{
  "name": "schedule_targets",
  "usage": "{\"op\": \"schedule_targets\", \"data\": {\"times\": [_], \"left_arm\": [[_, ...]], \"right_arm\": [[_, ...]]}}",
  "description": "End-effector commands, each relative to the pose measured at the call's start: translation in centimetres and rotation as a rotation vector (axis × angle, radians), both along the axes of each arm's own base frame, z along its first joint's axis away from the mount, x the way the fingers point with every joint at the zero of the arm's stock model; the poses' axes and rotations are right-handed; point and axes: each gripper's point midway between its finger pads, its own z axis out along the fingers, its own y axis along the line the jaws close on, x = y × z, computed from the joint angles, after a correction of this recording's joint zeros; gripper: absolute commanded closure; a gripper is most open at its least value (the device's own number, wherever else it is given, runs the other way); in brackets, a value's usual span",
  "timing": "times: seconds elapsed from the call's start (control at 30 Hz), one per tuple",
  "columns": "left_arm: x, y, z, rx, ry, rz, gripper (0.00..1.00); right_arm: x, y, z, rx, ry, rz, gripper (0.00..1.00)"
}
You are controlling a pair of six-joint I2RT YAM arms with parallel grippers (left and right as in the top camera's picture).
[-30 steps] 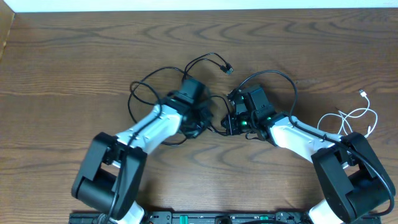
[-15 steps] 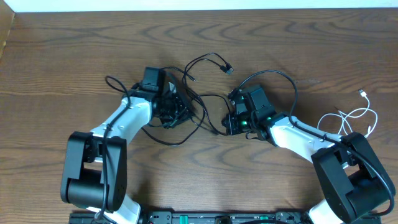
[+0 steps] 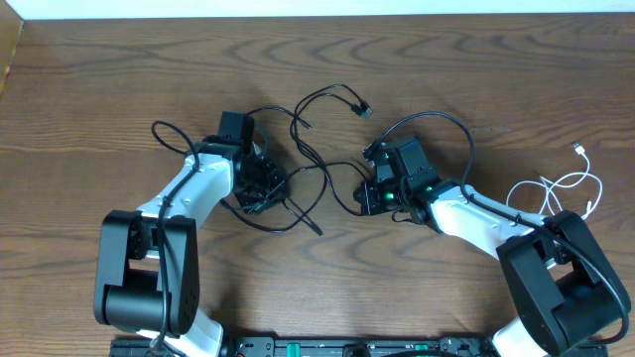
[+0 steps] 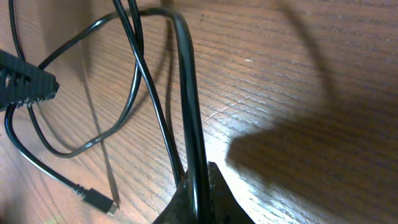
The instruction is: Untangle cables
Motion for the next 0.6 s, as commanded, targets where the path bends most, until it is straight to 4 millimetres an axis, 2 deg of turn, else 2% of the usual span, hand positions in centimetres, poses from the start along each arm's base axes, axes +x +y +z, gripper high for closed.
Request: {"op": "schedule_targets", "data": {"times": [0.0,0.1,0.3,0.5,0.57], "left_arm": [[-0.2,-0.6,1.2,-0.094,0.008,0.018,0.92],[0.3,-1.0,2.1,-0.190,-0.004,0.035,0.92],[2.3,1.5,2.4,-0.195,-0.060,0.109,0.92],[3.2,5.2,1.0,-0.039,-0.088,0.181,0.92],[3.2,5.7,0.8,-0.007,-0.086,0.187,0.91]], "right_arm": [[0.1,0.1,0.3,-0.004,-0.023,0.012,0.99],[0.2,0.0,0.3,-0.010,-0.026,0.010,0.99],[0.4,-0.3,0.1,-0.034,-0.042,0.011,0.99],[0.4,-0.3,0.1,-0.034,-0.043,0.011,0.99],[0.4,-0.3,0.1,-0.034,-0.043,0.011,0.99]]}}
